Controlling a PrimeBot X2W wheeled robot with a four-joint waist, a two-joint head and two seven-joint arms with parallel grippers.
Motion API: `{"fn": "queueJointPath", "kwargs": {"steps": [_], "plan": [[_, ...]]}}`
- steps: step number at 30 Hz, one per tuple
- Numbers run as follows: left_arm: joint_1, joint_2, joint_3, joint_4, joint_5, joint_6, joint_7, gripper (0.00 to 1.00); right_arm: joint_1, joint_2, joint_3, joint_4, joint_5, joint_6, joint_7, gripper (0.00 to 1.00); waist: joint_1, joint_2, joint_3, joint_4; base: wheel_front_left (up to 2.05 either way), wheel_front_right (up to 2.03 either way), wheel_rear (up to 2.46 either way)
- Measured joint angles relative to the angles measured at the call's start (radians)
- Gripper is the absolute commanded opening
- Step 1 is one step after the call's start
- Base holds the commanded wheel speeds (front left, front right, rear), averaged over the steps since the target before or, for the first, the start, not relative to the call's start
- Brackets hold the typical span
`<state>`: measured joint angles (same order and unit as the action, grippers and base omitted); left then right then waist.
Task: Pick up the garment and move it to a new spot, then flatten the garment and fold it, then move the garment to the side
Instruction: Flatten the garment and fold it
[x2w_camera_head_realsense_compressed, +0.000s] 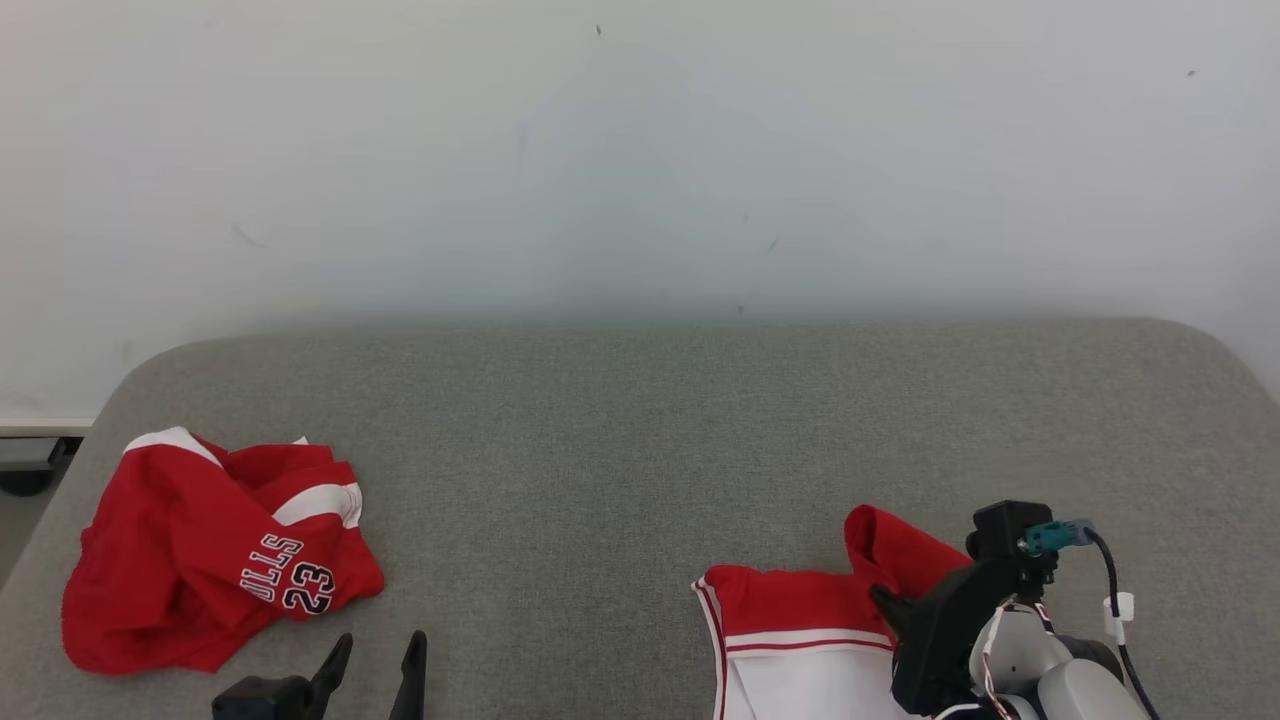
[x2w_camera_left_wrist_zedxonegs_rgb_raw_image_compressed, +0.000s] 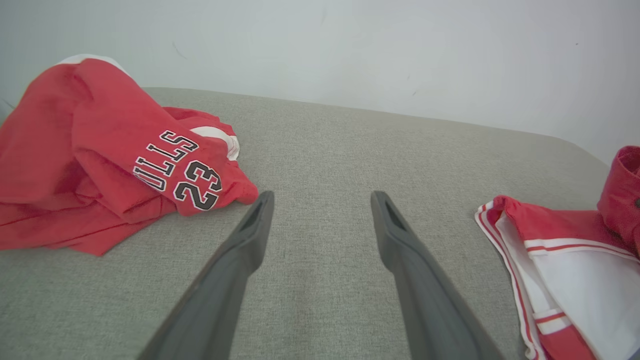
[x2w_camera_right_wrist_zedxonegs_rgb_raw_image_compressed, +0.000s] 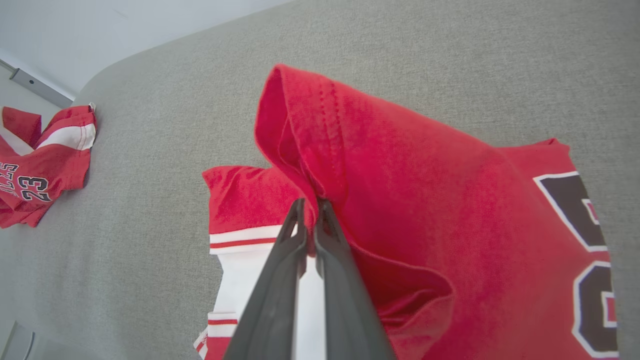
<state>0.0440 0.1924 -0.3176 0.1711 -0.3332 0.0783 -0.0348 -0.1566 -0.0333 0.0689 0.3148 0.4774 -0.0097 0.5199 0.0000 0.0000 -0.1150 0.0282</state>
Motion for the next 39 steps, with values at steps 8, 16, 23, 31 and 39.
{"fn": "queueJointPath", "kwargs": {"steps": [8,16,23,31,39], "plan": [[-0.011,0.002,-0.006,0.001,0.002,-0.001,0.002,1.00,-0.003,-0.017,0.213,-0.006,0.160,-0.078,-0.003,0.00,0.0000,0.0000,0.000,0.036,0.00,0.00,0.00],[-0.011,0.003,-0.007,0.001,0.004,-0.001,0.008,1.00,-0.041,-0.019,0.316,0.005,0.258,-0.114,-0.055,0.00,0.0000,0.0000,0.005,0.063,0.00,0.00,0.00],[-0.011,0.011,0.007,0.000,0.004,0.000,0.008,1.00,-0.046,-0.020,0.313,0.046,0.267,-0.115,-0.083,0.38,0.0000,0.0001,0.009,0.063,0.00,0.00,0.00],[-0.008,0.011,0.015,-0.005,0.003,0.001,0.008,1.00,-0.046,-0.019,0.263,0.036,0.267,-0.115,-0.121,1.00,0.0000,0.0001,0.012,0.049,0.00,0.00,0.00],[-0.005,0.012,0.023,-0.012,-0.001,0.008,0.006,1.00,-0.056,-0.074,0.125,-0.030,0.193,-0.115,-0.191,1.00,0.0000,0.0001,0.010,0.020,0.00,0.00,0.00]]}}
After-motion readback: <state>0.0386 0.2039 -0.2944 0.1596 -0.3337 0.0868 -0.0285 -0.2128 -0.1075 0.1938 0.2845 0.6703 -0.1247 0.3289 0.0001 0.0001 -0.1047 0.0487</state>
